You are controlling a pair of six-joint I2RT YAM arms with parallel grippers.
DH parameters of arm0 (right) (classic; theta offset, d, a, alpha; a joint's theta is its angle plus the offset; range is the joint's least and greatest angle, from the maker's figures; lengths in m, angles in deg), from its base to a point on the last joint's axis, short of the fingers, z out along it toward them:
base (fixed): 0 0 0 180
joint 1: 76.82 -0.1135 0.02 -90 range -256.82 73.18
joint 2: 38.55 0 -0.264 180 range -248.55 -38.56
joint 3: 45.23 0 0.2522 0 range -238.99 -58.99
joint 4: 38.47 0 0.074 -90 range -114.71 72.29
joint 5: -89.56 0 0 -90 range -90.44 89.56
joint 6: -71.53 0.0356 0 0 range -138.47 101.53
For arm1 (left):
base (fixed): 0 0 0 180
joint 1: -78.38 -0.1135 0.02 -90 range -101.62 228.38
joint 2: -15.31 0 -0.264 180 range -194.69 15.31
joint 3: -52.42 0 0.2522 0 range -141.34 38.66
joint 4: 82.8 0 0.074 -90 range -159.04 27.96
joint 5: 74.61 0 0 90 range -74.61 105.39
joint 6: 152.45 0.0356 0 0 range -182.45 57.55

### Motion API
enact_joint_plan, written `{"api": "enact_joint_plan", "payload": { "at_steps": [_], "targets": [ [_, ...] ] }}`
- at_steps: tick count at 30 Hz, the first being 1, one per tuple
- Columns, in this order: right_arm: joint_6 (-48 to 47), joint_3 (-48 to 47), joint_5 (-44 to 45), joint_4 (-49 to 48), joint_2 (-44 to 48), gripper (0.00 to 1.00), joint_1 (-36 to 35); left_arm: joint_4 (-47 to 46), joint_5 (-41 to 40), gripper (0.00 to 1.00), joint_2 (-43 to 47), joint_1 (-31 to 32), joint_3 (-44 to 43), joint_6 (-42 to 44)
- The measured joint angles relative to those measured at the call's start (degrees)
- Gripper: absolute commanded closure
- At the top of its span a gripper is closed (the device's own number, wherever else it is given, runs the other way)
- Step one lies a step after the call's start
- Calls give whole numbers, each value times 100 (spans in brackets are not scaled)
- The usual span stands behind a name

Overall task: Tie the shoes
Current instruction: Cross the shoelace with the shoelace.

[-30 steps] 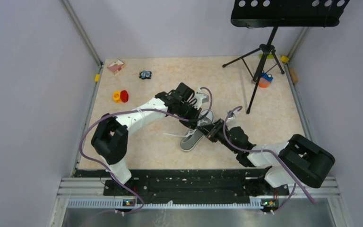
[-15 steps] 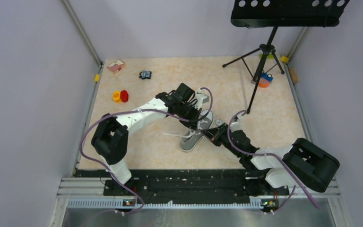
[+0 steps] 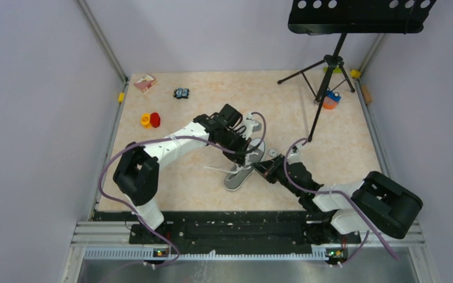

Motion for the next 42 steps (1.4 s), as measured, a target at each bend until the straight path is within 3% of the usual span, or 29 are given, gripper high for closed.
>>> {"api": "enact_joint_plan", "payload": {
  "at_steps": [14, 19, 23, 26, 29, 30, 35, 39, 42],
  "targets": [
    [-7, 39, 7, 50, 186, 100, 7, 343, 238, 100, 0, -24, -7, 225],
    [-7, 39, -26, 11, 48, 100, 28, 240, 162, 69, -2, -24, -7, -28],
    [-2, 68, -33, -9, -87, 100, 33, 223, 131, 57, -2, -24, -7, -170],
    [-2, 79, -33, -4, -92, 100, 33, 221, 85, 62, -2, -24, -7, -256],
    [-2, 79, -28, 0, -90, 100, 33, 214, 48, 94, 2, -24, -7, -337],
    [-2, 79, -26, 0, -90, 100, 33, 203, 50, 100, 11, -24, -7, -363],
    [31, 107, -22, -2, -74, 100, 33, 96, 118, 100, 74, 13, -4, -448],
    [90, 245, -22, 31, -9, 100, 33, 81, 184, 89, 74, 122, -4, -474],
    [149, 350, -20, 85, 98, 100, 33, 55, 243, 87, 72, 210, -4, -540]
  ]
}}
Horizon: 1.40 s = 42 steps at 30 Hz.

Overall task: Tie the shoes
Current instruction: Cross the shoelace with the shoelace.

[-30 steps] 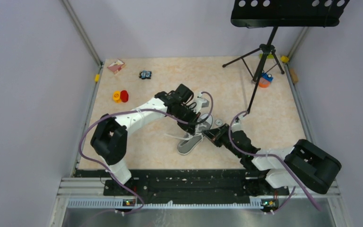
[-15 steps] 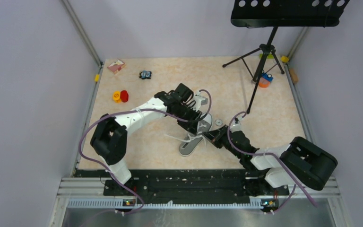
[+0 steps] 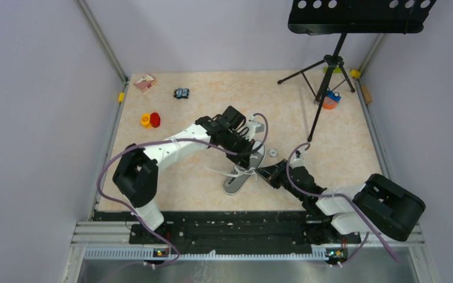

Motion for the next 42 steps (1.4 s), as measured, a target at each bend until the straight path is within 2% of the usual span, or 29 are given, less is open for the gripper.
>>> {"api": "enact_joint_plan", "payload": {
  "at_steps": [3, 8, 10, 15, 25, 34, 42],
  "targets": [
    [28, 28, 0, 70, 98, 100, 0, -50, 28, 86, -13, 92, -2, -31],
    [46, 28, 0, 85, 122, 100, 0, -35, 177, 78, -280, 210, -140, -44],
    [48, 28, -2, 79, 120, 100, 0, -2, 179, 78, -431, 273, -223, -39],
    [74, 28, -2, 76, 114, 100, 0, 107, 125, 88, -568, 337, -238, -46],
    [94, 66, 0, 44, 94, 100, 0, 24, -374, 92, -826, 339, -334, -175],
    [98, 76, 0, 46, 94, 100, 0, -308, -844, 79, -846, 339, -199, -326],
    [101, 76, -2, 24, 61, 100, 0, -398, -1032, 74, -811, 343, -127, -365]
  ]
}}
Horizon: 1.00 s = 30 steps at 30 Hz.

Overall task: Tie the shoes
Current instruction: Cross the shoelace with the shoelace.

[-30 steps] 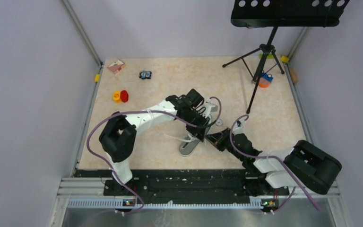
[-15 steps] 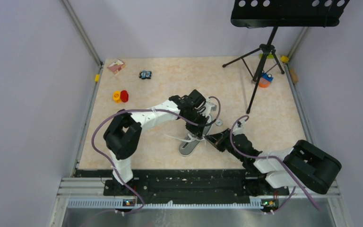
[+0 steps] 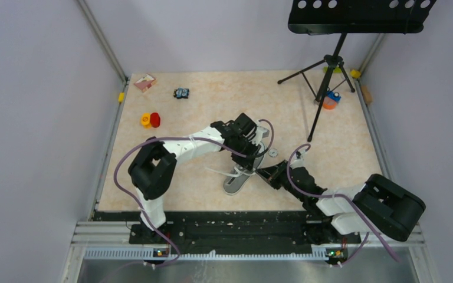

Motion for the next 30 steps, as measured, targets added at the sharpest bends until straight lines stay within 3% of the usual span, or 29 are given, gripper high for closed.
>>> {"api": "enact_joint_plan", "payload": {
  "at_steps": [9, 30],
  "targets": [
    [2, 20, -4, -37, -42, 100, 0, -13, -293, 66, 472, 103, 216, 79],
    [2, 20, -11, -109, -164, 100, 0, -72, -879, 65, 444, 422, 365, 330]
  ]
}}
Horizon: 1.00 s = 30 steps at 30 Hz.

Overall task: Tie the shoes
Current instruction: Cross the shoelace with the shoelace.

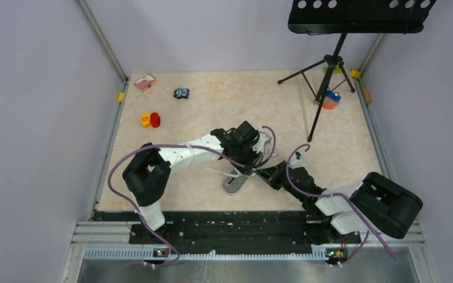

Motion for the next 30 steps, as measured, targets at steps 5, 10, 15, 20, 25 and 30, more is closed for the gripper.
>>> {"api": "enact_joint_plan", "payload": {
  "at_steps": [5, 10, 15, 20, 25, 30],
  "targets": [
    [2, 0, 2, 0, 2, 100, 0, -192, -267, 66, 0, 68, 164, -7],
    [2, 0, 0, 2, 2, 100, 0, -278, -496, 100, 0, 92, 197, -17],
    [0, 0, 0, 2, -11, 100, 0, -363, -651, 100, 0, 92, 223, -9],
    [-13, -2, -63, 2, -79, 100, 2, -247, -741, 100, 170, 92, 223, -44],
    [-22, -7, -127, 2, -79, 100, 11, -133, -828, 100, 782, 57, 225, -131],
    [-83, -55, -201, 20, -79, 100, 11, -273, -811, 100, 1169, -66, 284, -192]
  ]
}}
